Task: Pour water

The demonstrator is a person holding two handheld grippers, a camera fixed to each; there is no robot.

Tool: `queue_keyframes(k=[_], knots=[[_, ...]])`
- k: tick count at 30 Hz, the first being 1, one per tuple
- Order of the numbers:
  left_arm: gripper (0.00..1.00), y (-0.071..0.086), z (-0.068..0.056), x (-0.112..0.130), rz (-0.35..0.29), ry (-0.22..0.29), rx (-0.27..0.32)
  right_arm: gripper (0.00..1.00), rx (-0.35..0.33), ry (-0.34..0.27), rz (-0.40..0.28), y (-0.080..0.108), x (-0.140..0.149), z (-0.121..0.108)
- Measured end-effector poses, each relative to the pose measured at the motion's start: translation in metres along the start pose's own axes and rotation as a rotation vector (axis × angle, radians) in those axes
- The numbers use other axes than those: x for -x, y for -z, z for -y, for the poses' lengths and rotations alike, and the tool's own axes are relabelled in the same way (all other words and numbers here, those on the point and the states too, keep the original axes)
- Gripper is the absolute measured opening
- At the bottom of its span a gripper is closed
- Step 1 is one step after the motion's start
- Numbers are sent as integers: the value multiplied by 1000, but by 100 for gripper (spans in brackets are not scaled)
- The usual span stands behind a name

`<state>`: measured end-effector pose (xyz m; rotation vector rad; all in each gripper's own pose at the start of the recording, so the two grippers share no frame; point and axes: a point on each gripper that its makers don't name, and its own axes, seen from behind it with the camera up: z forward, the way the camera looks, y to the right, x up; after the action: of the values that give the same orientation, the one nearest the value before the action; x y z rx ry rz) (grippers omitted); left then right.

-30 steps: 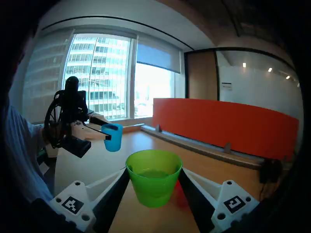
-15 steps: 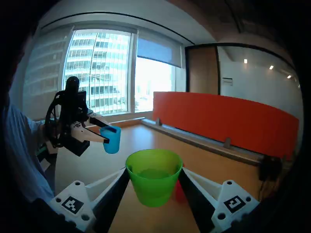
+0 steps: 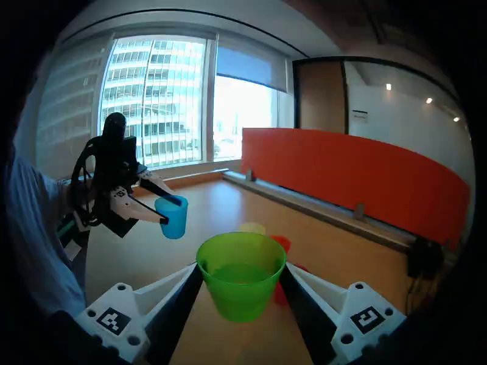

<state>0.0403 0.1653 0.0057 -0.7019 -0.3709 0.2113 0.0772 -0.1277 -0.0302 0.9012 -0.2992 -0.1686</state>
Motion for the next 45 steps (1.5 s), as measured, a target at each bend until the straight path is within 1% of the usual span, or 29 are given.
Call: queue_keyframes(k=[9, 15, 24, 36, 45], knots=[[88, -9, -8, 22, 62, -20, 32, 89, -25, 15, 86, -7, 27, -2], [88, -12, -14, 37, 100, -29, 54, 89, -45, 26, 130, -14, 40, -1], [88, -20, -16, 57, 150, -31, 71, 89, -60, 42, 189, -24, 59, -1], [88, -34, -16, 84, 207, -37, 85, 89, -66, 52, 229, -35, 74, -2], [88, -48, -13, 97, 230, -31, 89, 89, -66, 51, 243, -39, 80, -5]])
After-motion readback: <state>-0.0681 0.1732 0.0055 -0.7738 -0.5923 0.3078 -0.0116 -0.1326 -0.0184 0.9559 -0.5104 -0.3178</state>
